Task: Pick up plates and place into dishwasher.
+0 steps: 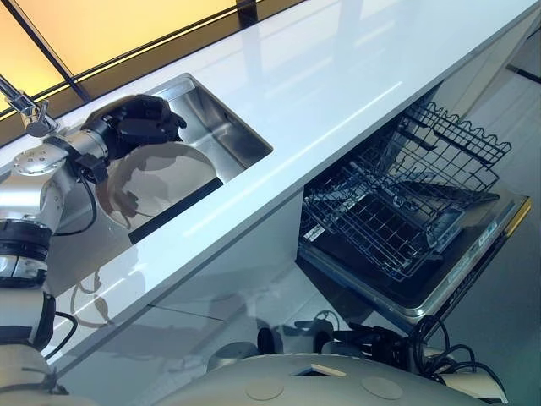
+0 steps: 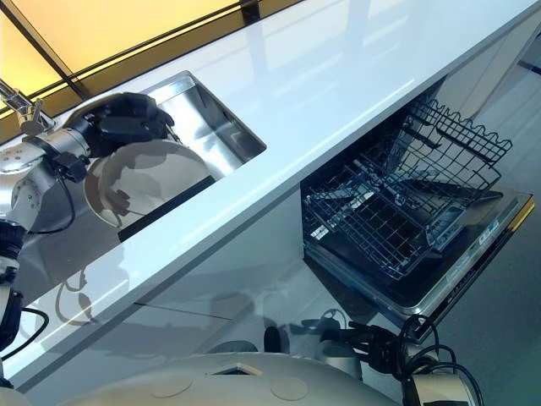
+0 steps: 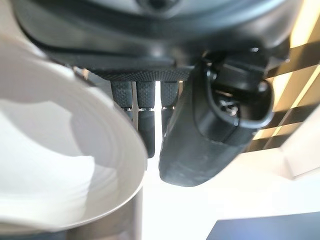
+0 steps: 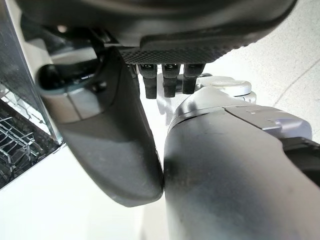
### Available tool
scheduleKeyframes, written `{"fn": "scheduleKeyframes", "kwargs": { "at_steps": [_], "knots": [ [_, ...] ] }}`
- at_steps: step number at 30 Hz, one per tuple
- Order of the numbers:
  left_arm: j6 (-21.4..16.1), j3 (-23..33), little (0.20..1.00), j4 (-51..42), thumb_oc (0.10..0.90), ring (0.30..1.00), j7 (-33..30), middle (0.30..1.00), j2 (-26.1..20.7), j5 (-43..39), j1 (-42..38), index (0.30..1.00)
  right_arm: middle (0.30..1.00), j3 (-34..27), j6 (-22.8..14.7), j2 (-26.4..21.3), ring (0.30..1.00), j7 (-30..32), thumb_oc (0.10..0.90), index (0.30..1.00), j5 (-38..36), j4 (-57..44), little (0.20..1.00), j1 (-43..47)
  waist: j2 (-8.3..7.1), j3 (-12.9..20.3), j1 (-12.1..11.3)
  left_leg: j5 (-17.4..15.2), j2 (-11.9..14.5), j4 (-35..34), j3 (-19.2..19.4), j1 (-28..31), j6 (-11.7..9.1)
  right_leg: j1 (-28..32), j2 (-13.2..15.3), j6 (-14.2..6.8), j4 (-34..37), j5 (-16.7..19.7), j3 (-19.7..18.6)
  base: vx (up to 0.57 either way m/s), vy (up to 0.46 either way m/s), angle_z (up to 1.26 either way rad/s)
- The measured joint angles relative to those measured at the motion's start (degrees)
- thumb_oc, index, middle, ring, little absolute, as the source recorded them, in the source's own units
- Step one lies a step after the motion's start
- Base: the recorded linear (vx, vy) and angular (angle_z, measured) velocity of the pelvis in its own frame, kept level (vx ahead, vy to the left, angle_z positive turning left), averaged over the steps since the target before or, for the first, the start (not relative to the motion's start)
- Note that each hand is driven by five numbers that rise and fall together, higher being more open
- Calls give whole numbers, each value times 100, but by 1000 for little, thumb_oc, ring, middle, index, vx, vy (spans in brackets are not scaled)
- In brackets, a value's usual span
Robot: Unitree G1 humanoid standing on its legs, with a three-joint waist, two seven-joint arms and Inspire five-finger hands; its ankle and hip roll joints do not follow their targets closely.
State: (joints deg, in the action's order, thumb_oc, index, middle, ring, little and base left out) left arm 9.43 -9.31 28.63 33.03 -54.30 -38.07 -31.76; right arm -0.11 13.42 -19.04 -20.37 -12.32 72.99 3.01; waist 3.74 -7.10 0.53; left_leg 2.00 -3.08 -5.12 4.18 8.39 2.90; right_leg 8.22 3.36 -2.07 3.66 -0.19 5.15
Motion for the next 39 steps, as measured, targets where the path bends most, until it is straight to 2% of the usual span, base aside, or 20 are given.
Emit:
{"fn": "scheduleKeyframes", "kwargs": {
  "at_steps": [6, 7, 8, 12, 14, 20, 23, 25, 26, 27, 28, 39],
  "knots": [
    [80, 0, 200, 0, 100, 300, 175, 300, 40, 42, 32, 300, 900, 40, -43, -1, 900, 4, 800, 900, 0, 3, 900, -5, -11, 4, -10, -2, -5, 0, -3, -2, 3, 16, 4, -4, 30, 4, 4, 0, 0, 0],
    [84, 0, 258, 0, 158, 349, 182, 349, 52, 84, 33, 349, 900, 41, -48, -1, 900, 4, 800, 900, 0, 2, 900, -5, -12, 5, -9, -2, -4, 0, -3, -1, 3, 17, 4, -4, 30, 4, 5, 0, 0, 0],
    [114, 0, 274, 0, 174, 364, 197, 364, 57, 96, 33, 364, 900, 42, -48, -1, 900, 4, 800, 900, 0, 3, 900, -5, -12, 5, -9, -2, -3, -1, -3, -1, 3, 18, 3, -4, 32, 4, 6, 0, 0, 0],
    [169, 0, 329, 0, 229, 411, 237, 411, 90, 99, 43, 411, 900, 42, -60, -1, 900, 4, 800, 900, -2, 2, 900, -14, -15, 7, -1, -2, -2, -13, -3, 4, 2, 22, 3, -4, 33, 4, 7, 0, 0, 0],
    [168, 0, 326, 0, 226, 408, 238, 408, 92, 102, 52, 408, 900, 43, -61, 0, 900, 4, 800, 900, -3, 2, 900, -14, -22, 10, 3, -2, -2, -11, -3, 4, 2, 23, 3, -4, 33, 5, 7, 0, 0, 0],
    [168, 1, 439, 0, 339, 505, 211, 505, 93, 102, 72, 505, 900, 48, -62, 0, 900, 4, 800, 900, -3, 3, 900, -29, -60, 32, 3, -2, -2, -2, -3, 3, 2, 26, 4, -4, 40, 5, 8, 0, 0, 0],
    [168, 1, 466, 0, 366, 528, 203, 528, 94, 102, 72, 528, 900, 52, -64, -1, 900, 5, 800, 900, -3, 3, 900, -32, -71, 39, 6, -2, -1, -4, -3, 4, 2, 28, 4, -4, 44, 5, 9, 0, 0, 0],
    [169, 1, 634, 4, 534, 672, 191, 672, 94, 102, 74, 672, 900, 52, -68, -1, 900, 5, 800, 900, -3, 3, 900, -32, -71, 39, 9, -2, -1, -3, -4, 4, 2, 29, 4, -4, 45, 5, 9, 0, 0, 0],
    [169, 1, 818, 4, 718, 829, 158, 829, 94, 102, 76, 829, 900, 53, -71, -1, 900, 5, 800, 900, -3, 3, 900, -33, -71, 39, 9, -1, 0, -2, -4, 5, 2, 31, 4, -4, 46, 5, 9, 0, 0, 0],
    [170, 1, 837, 4, 737, 846, 97, 846, 94, 102, 79, 846, 900, 57, -72, -1, 900, 5, 800, 900, -3, 2, 900, -33, -71, 39, 9, -1, 0, -2, -5, 5, 2, 31, 4, -4, 46, 5, 10, 0, 0, 0],
    [171, 1, 900, 8, 800, 900, 26, 900, 94, 102, 83, 900, 900, 59, -73, -1, 900, 5, 800, 900, -3, 2, 900, -33, -71, 39, 8, -1, 0, -2, -5, 5, 2, 33, 4, -3, 48, 5, 11, 0, 0, 0],
    [578, 288, 900, 157, 800, 900, -699, 900, 163, -205, 215, 900, 900, 99, -55, -1, 900, 2, 800, 900, -2, 0, 900, -34, -71, 41, 9, -7, 6, -2, -25, 58, -6, 139, 6, 0, 148, 26, 32, 0, -32, 1]
  ]
}}
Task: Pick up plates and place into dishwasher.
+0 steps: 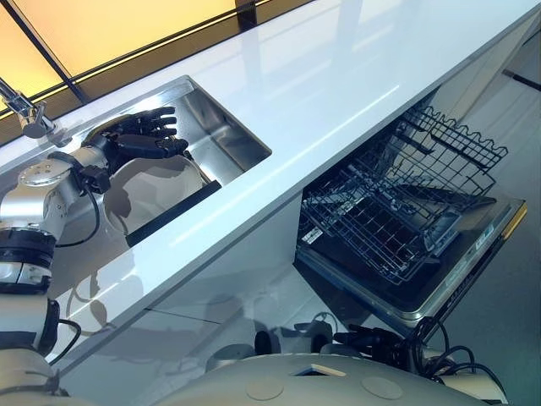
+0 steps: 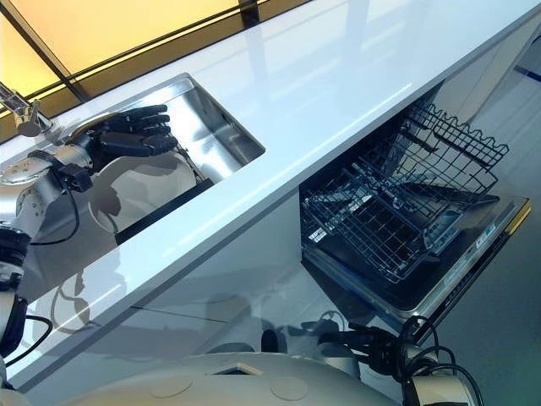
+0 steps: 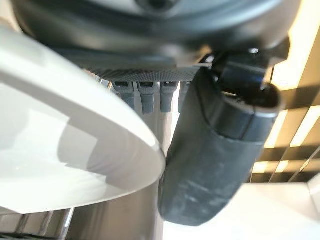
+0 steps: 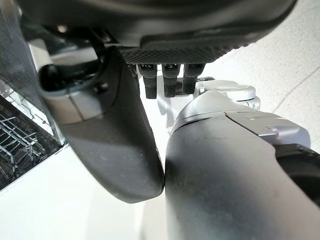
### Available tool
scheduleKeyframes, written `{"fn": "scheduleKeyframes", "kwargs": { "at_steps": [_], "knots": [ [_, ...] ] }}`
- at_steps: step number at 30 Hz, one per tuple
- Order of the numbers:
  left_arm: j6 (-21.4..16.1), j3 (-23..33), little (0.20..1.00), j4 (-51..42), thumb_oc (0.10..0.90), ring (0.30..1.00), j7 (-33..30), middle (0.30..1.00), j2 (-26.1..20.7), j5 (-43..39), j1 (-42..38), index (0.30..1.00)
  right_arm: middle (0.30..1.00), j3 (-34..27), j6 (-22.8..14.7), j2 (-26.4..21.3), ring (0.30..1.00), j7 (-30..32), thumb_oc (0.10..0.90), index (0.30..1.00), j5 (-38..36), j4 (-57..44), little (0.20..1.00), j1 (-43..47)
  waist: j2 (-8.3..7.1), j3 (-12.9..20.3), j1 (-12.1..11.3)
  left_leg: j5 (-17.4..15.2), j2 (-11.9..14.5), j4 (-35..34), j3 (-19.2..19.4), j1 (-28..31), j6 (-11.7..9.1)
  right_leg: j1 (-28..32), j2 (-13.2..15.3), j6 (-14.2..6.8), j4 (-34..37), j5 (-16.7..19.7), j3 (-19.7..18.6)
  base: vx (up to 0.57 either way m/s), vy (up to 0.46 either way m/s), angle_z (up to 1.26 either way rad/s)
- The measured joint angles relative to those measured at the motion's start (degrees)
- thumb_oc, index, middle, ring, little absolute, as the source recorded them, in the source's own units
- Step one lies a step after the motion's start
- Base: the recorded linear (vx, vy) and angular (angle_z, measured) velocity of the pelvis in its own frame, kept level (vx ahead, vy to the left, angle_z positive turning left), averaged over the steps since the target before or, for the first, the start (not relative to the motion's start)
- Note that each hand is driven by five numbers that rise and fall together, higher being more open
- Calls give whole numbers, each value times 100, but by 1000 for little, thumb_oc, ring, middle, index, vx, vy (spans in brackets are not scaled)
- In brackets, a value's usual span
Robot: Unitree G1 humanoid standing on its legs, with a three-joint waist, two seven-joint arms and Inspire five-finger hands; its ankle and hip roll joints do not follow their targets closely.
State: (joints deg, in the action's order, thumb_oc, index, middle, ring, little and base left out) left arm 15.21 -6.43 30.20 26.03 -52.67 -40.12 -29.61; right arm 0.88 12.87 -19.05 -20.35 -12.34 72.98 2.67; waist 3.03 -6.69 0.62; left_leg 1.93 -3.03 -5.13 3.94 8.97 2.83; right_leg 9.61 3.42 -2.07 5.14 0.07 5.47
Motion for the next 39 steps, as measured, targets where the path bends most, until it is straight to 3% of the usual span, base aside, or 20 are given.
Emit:
{"fn": "scheduleKeyframes", "kwargs": {
  "at_steps": [12, 25, 39],
  "knots": [
    [112, 110, 900, 31, 800, 900, -173, 900, 26, 6, 45, 900, 900, 0, 68, -1, 900, -8, 800, 900, 2, 0, 900, -7, 3, 11, -27, 1, 3, 0, -13, 58, -1, 64, 3, 0, 4, 0, 15, -10, -49, 1],
    [223, 190, 900, -293, 800, 900, 587, 900, 0, 693, 197, 900, 900, 2, 138, -18, 900, -105, 800, 900, 0, 0, 900, -72, 24, 161, -52, 1, 1, -26, -56, 45, -2, 68, 7, 1, 7, -2, 50, -25, -48, 1],
    [221, 14, 900, -464, 800, 900, 1623, 900, -586, 2524, 741, 900, 900, 3, 253, -33, 900, -122, 800, 900, -230, -1, 900, -126, 28, 195, -153, 11, -4, -26, -136, -2, -8, 60, 11, 3, 9, -3, 136, -10, -21, 2]
  ]
}}
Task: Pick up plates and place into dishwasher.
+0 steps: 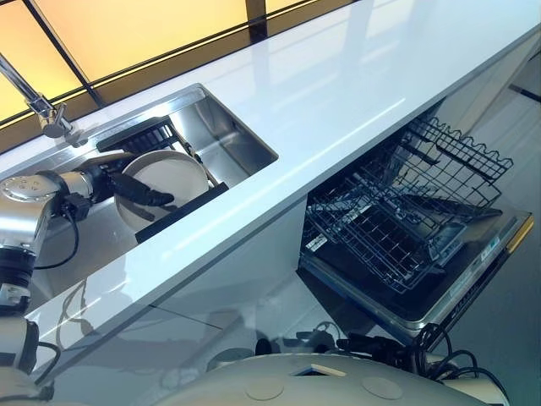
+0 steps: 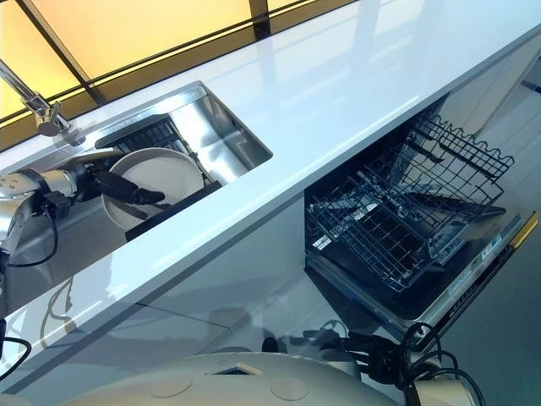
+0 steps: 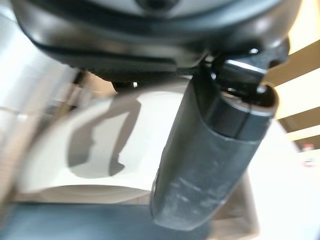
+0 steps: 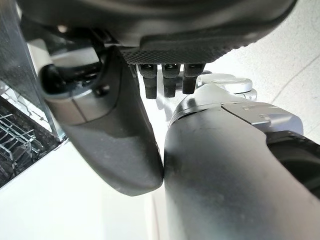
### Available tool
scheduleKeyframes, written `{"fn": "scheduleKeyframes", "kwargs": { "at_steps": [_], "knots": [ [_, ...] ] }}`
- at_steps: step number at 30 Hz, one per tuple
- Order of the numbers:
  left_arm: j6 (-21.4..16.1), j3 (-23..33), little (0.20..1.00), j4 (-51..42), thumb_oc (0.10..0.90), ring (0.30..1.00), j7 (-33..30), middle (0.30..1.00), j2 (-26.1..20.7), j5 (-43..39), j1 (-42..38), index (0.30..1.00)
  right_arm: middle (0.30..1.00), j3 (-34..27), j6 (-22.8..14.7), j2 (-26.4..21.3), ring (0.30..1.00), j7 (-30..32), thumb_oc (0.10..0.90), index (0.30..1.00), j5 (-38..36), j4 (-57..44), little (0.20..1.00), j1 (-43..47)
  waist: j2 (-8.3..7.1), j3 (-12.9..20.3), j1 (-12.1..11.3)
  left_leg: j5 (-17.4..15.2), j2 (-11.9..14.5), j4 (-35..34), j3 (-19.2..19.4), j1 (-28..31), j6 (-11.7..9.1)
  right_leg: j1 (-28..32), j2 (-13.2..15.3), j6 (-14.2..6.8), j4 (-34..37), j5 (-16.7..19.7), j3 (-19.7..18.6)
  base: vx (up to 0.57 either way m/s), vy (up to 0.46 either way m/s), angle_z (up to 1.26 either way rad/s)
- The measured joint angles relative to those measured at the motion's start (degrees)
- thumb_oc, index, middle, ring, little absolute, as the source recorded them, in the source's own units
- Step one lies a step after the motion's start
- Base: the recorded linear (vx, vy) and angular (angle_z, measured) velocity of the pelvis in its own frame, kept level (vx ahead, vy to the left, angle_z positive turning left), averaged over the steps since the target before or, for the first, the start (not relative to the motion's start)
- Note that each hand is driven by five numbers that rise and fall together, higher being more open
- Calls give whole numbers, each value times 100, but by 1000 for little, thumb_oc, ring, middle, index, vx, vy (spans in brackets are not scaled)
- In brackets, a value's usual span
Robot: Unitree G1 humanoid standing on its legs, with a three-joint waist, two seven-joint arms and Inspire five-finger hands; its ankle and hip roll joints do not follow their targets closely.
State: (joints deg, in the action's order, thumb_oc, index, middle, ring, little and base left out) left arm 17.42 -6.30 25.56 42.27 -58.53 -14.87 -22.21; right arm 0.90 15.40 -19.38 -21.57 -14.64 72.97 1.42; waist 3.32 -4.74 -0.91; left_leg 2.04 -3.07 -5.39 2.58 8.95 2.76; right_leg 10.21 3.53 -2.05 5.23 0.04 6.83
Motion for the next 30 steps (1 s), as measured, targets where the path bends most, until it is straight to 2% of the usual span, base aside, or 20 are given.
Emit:
{"fn": "scheduleKeyframes", "kwargs": {
  "at_steps": [3, 6, 9, 10, 14, 19, 23, 30],
  "knots": [
    [-62, -36, 900, 1, 800, 900, 34, 900, -59, 346, 7, 900, 900, 0, 40, 0, 900, 5, 800, 900, -12, -1, 900, -11, -2, 2, -52, 5, -1, -1, -18, -3, -3, 2, -1, 1, 0, -1, 11, 0, 0, 0],
    [-432, -48, 900, 27, 800, 900, -41, 900, -150, 921, 7, 900, 900, 11, 105, 1, 900, 20, 800, 900, -63, -13, 900, 7, 0, 3, -43, 8, -1, 0, -34, -8, -5, 0, -4, 1, 0, -1, 12, 0, 0, 0],
    [-787, -58, 900, 116, 800, 900, -442, 900, -244, 1179, 8, 900, 900, 11, 115, 6, 900, 72, 800, 900, -235, -34, 900, -11, 4, 5, -38, 8, 1, 0, -40, -16, -6, -4, -6, 2, 0, -1, 16, 0, 0, 0],
    [-901, -58, 200, 117, 100, 300, -598, 300, -287, 1180, 9, 300, 900, 10, 116, 7, 900, 101, 800, 900, -238, -35, 900, -28, 4, 5, -47, 9, 0, 1, -42, -18, -6, -6, -5, 2, 0, -1, 17, 12, 1, 4],
    [-1240, -51, 200, -20, 100, 300, -1097, 300, -389, 972, 8, 300, 900, 22, 120, 12, 900, 127, 800, 900, -233, -26, 900, -60, -4, 10, -97, 14, -8, 1, -65, -27, 0, -4, 0, 1, 1, -1, 33, 13, -1, 3],
    [-1252, -49, 200, -754, 100, 300, -1585, 300, -377, -92, 8, 300, 900, 22, 119, 21, 900, 119, 800, 900, -231, 2, 900, -82, -34, 27, -151, 15, -9, 0, -71, -30, 1, -5, 0, 0, 1, -1, 32, 26, -6, 0],
    [-1105, 4, 200, -1208, 100, 300, -2303, 300, -276, -594, -86, 300, 900, 20, 118, 35, 900, 96, 800, 900, -230, 0, 900, -79, -55, 42, -96, 14, -8, 1, -66, -29, 1, -10, -6, 0, 1, -1, 23, 17, -3, 0],
    [-611, 182, 200, -1201, 100, 300, -2466, 300, 64, -1049, -94, 300, 900, 2, 113, 26, 900, 12, 800, 900, -215, 3, 900, -79, -76, 58, -47, 14, -12, 22, -34, -57, 2, -58, -7, -2, 0, 0, -6, 9, 4, -2]
  ]
}}
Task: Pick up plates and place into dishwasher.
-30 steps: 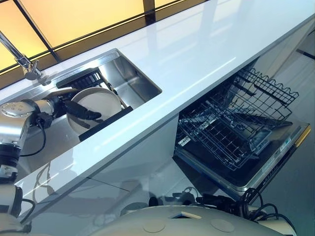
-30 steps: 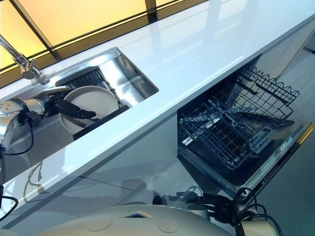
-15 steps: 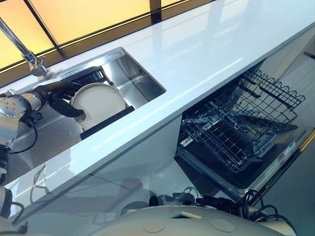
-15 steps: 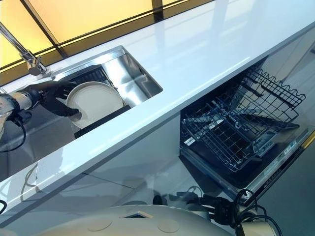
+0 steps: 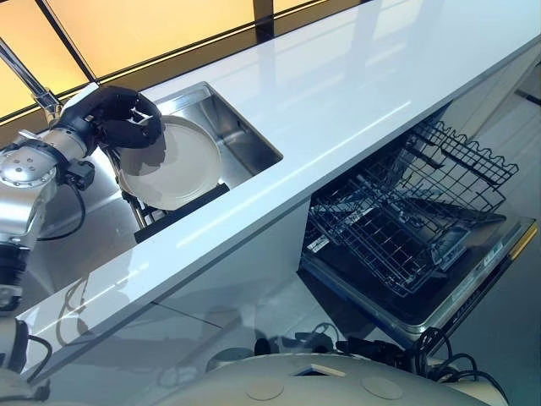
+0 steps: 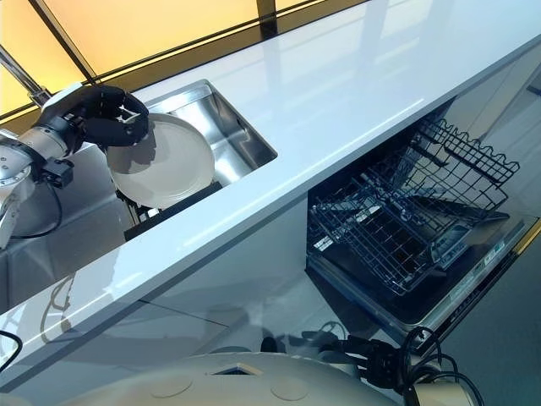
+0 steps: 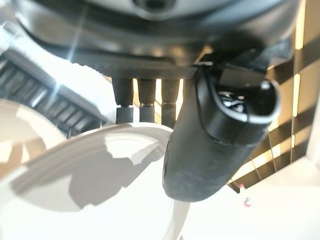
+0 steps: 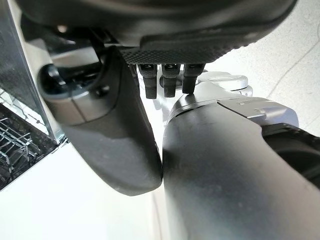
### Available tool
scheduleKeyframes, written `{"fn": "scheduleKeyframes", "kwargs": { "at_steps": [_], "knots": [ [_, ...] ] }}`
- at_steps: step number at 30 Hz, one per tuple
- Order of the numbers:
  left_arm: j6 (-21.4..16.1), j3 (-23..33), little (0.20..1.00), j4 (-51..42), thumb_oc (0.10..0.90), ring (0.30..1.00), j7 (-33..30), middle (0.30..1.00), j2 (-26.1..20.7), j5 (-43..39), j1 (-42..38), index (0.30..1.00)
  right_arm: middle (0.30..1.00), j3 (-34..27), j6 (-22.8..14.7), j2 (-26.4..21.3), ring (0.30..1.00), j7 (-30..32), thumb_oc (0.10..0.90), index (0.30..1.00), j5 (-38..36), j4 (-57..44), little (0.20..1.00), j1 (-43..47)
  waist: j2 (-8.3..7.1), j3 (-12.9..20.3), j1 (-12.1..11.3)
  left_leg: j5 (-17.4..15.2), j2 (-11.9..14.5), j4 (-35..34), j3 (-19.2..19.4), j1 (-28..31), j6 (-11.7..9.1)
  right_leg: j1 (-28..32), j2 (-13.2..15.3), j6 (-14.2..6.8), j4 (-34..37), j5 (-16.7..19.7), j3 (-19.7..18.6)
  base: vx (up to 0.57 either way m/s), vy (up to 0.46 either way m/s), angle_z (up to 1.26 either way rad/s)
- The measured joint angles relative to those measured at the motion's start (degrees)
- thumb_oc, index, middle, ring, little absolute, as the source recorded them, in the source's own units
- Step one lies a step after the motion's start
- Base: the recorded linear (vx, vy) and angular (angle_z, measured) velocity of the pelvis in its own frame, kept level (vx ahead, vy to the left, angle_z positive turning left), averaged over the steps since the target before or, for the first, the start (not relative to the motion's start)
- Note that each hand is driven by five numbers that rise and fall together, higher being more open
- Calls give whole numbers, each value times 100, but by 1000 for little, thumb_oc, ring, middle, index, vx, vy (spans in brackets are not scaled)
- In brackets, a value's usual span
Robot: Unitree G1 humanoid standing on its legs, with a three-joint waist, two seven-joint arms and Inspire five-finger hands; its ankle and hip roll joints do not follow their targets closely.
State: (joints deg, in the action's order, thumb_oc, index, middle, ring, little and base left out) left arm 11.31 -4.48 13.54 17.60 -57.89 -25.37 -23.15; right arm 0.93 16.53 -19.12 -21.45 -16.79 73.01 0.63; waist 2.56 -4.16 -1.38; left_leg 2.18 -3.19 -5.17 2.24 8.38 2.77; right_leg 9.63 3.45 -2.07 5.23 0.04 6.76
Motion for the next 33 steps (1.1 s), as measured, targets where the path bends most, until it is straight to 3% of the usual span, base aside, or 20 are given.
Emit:
{"fn": "scheduleKeyframes", "kwargs": {
  "at_steps": [12, 17, 20, 25, 30, 33],
  "knots": [
    [107, 17, 200, 23, 100, 300, -265, 300, 181, 9, 1, 300, 900, -1, -45, 0, 900, -25, 800, 900, 1, 11, 900, -12, -14, 8, 21, -1, 7, -20, 73, 24, -1, -10, 0, 0, 0, 1, -80, -3, -2, -2],
    [36, 19, 200, 102, 100, 300, -757, 300, 246, 45, 21, 300, 900, 48, -429, 7, 900, -31, 800, 900, 8, -198, 900, -95, -20, 4, 20, -2, 11, -16, 91, 26, -1, -13, -3, 0, 0, 2, -98, -6, -2, 0],
    [-299, 70, 200, 296, 100, 300, -1039, 300, 248, 61, 42, 300, 900, 231, -1032, -4, 900, -16, 800, 900, 239, -554, 900, -262, -20, 4, 33, -2, 16, -17, 106, 24, -1, -19, -4, 0, 0, 2, -109, -44, -4, -3],
    [-853, 810, 200, 325, 100, 300, -1529, 300, 264, 493, 453, 300, 900, 487, -1353, 9, 900, -133, 800, 900, 69, -3320, 900, -1030, -25, -8, 251, -10, 45, -23, 184, 13, -13, -55, -19, 15, -1, 16, -139, -89, 5, -5],
    [-1959, 969, 200, 1211, 100, 300, -2018, 300, -467, 893, 543, 300, 900, 686, -1065, -66, 900, -1178, 800, 900, -1202, -5294, 900, -1243, -33, -13, 448, -12, 71, -23, 297, -46, -18, -142, -26, 26, 0, 44, -165, -59, 0, -10],
    [-2221, 1013, 200, 1318, 100, 300, -2223, 300, -635, 905, 543, 300, 900, 672, -798, -129, 900, -1429, 800, 900, -2124, -5894, 900, -1219, -40, -13, 469, -13, 72, -19, 324, -55, -19, -152, -25, 25, 0, 45, -168, -44, -8, -1]
  ]
}}
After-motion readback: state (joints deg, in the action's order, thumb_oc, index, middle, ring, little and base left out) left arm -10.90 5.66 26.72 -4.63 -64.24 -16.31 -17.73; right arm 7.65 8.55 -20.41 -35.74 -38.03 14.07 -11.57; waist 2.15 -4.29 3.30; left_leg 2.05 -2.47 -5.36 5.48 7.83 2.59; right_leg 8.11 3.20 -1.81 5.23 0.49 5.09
